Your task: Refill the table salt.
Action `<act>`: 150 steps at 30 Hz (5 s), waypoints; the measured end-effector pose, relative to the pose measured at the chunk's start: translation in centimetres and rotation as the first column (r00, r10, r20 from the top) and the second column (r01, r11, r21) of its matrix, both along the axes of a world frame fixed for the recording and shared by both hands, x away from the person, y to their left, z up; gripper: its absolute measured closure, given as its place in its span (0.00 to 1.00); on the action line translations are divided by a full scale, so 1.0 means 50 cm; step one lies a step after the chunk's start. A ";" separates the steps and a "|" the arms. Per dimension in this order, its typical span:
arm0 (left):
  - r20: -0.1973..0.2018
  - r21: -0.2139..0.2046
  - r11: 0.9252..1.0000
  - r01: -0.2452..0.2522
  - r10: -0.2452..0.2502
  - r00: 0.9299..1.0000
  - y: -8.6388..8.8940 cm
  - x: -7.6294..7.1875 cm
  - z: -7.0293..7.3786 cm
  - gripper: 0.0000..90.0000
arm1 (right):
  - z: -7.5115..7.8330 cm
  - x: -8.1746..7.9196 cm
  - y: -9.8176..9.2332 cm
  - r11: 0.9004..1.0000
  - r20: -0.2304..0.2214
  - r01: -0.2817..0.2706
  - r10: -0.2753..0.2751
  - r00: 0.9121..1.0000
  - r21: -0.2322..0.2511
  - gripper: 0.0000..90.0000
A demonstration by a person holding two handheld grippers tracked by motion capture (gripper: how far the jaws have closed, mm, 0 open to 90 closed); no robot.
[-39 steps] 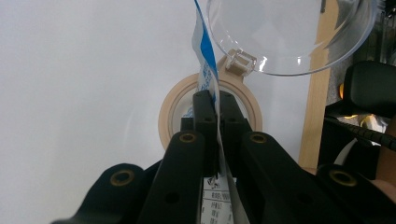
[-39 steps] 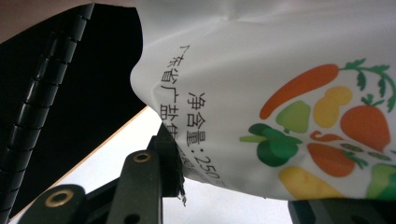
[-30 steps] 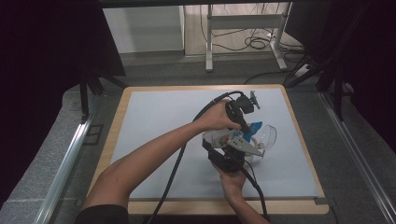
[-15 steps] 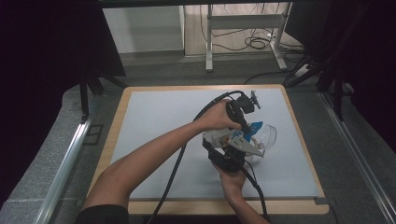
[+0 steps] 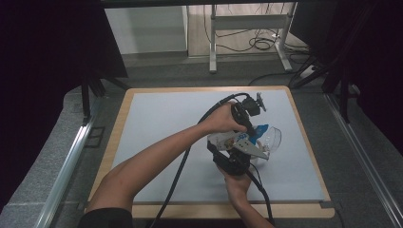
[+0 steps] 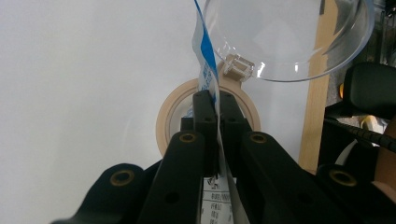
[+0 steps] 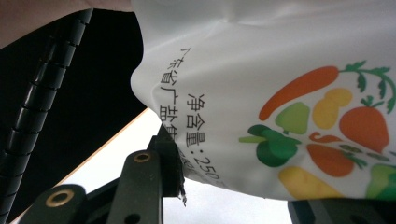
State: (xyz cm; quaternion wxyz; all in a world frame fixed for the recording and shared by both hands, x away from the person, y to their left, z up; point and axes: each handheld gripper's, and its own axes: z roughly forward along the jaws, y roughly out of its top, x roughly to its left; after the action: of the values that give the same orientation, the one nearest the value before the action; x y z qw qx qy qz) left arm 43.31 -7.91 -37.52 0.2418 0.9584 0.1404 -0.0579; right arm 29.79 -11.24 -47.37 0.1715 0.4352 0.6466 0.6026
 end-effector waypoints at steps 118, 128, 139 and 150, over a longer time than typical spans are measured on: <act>-0.001 -0.189 0.981 -0.035 0.035 0.999 0.108 -0.046 -0.011 0.99 | -0.095 -0.022 -0.030 0.974 -0.056 -0.033 0.021 0.998 -0.222 0.63; -0.016 -0.224 0.973 -0.060 0.058 0.998 0.128 -0.049 -0.019 0.99 | -0.109 -0.021 -0.054 0.970 -0.103 -0.022 -0.003 0.995 -0.241 0.62; -0.015 -0.236 0.970 -0.057 0.055 0.998 0.140 -0.053 -0.020 0.99 | -0.111 -0.026 -0.061 0.967 -0.098 -0.015 -0.010 0.995 -0.254 0.62; -0.029 -0.258 0.964 -0.068 0.063 0.998 0.164 -0.059 -0.031 0.98 | -0.118 -0.031 -0.073 0.959 -0.108 -0.016 -0.015 0.994 -0.283 0.62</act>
State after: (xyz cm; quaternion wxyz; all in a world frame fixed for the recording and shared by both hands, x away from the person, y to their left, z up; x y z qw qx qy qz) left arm 40.35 0.29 -39.07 0.3650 0.9129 0.1658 -0.0773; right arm 28.25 -14.90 -53.28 0.1966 0.4382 0.7347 0.4791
